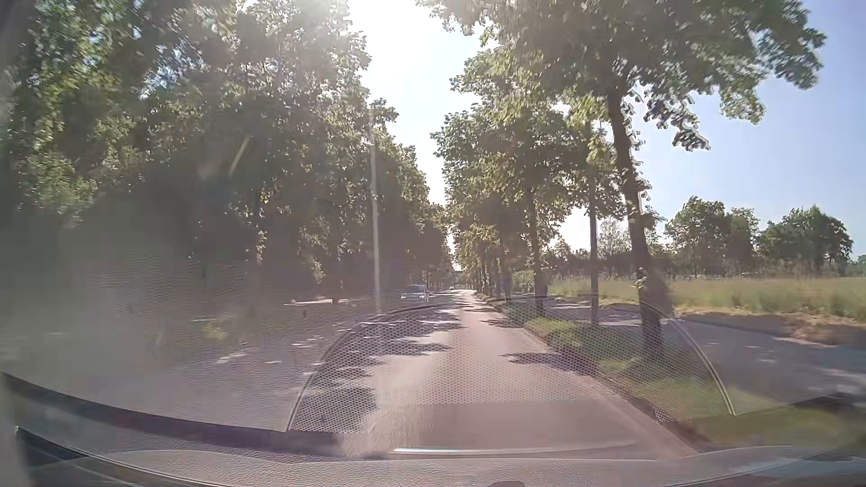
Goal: Follow the waypoints while adhering to traffic rules and regulations
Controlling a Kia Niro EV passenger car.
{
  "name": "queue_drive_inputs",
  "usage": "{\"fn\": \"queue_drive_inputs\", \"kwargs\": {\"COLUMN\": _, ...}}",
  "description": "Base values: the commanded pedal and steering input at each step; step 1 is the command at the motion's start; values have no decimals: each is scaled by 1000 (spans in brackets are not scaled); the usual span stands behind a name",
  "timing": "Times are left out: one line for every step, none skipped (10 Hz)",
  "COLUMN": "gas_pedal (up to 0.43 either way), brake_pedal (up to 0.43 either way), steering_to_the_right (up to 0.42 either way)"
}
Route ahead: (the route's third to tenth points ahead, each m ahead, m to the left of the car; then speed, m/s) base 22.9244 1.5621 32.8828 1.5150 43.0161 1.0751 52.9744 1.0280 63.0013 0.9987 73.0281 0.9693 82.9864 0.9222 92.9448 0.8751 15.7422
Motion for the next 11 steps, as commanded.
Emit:
{"fn": "queue_drive_inputs", "kwargs": {"gas_pedal": 189, "brake_pedal": 12, "steering_to_the_right": -2}}
{"fn": "queue_drive_inputs", "kwargs": {"gas_pedal": 189, "brake_pedal": 12, "steering_to_the_right": -4}}
{"fn": "queue_drive_inputs", "kwargs": {"gas_pedal": 189, "brake_pedal": 12, "steering_to_the_right": -6}}
{"fn": "queue_drive_inputs", "kwargs": {"gas_pedal": 189, "brake_pedal": 12, "steering_to_the_right": -4}}
{"fn": "queue_drive_inputs", "kwargs": {"gas_pedal": 189, "brake_pedal": 12, "steering_to_the_right": -3}}
{"fn": "queue_drive_inputs", "kwargs": {"gas_pedal": 189, "brake_pedal": 12, "steering_to_the_right": -3}}
{"fn": "queue_drive_inputs", "kwargs": {"gas_pedal": 189, "brake_pedal": 6, "steering_to_the_right": -3}}
{"fn": "queue_drive_inputs", "kwargs": {"gas_pedal": 189, "brake_pedal": 12, "steering_to_the_right": -2}}
{"fn": "queue_drive_inputs", "kwargs": {"gas_pedal": 189, "brake_pedal": 12, "steering_to_the_right": -2}}
{"fn": "queue_drive_inputs", "kwargs": {"gas_pedal": 189, "brake_pedal": 12, "steering_to_the_right": -2}}
{"fn": "queue_drive_inputs", "kwargs": {"gas_pedal": 189, "brake_pedal": 12, "steering_to_the_right": -2}}
